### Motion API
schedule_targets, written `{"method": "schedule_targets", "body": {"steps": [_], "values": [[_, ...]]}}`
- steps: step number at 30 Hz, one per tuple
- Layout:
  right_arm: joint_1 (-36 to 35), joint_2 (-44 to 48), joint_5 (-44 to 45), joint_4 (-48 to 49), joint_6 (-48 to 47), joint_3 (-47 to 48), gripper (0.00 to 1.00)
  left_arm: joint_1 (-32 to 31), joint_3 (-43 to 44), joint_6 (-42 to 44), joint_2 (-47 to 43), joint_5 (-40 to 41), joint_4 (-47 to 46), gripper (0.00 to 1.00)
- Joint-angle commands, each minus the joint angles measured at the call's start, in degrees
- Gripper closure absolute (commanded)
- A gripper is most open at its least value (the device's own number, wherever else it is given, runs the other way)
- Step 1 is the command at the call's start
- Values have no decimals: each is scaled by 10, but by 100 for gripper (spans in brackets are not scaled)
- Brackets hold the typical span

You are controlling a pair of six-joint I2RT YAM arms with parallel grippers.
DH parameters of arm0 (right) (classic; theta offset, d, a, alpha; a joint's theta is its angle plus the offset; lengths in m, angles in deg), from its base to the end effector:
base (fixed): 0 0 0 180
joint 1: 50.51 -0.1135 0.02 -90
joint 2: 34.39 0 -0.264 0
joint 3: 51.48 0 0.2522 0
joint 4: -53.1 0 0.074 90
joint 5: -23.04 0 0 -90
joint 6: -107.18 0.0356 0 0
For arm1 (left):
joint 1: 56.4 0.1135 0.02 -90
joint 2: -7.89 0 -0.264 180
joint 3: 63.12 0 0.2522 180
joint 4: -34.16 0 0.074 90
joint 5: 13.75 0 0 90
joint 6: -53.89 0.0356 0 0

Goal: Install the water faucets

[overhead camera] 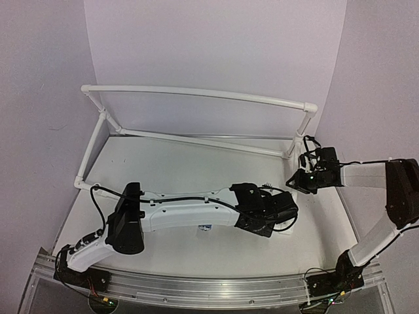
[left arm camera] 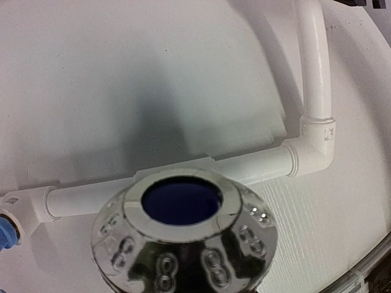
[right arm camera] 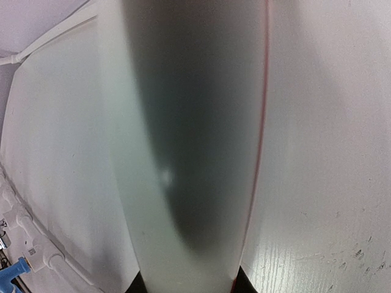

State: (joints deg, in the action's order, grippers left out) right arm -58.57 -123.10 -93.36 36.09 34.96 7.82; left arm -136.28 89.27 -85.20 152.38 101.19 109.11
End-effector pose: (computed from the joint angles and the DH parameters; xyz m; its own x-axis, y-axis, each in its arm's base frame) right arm 0.3015 0.0587 0.1769 -0.8140 0.1610 -0.5581 -0.1896 0.8346 0.5172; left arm 0.1072 -0.5153 0.2036 -0.7587 0.3509 -0.5488 0.4434 0.8954 -0.0404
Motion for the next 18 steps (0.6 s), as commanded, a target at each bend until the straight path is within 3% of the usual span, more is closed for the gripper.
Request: {"method": "schedule_targets", "body": {"steps": [1, 12, 18], "values": [[-58, -14, -142, -13, 43, 10, 100, 16, -47, 71, 52, -108, -40, 100], [-58, -12, -148, -13, 35, 10, 100, 16, -127, 206, 18, -181, -85, 100], [-58, -11, -157, -13, 27, 9, 100, 17, -108, 312, 29, -233, -61, 100]]}}
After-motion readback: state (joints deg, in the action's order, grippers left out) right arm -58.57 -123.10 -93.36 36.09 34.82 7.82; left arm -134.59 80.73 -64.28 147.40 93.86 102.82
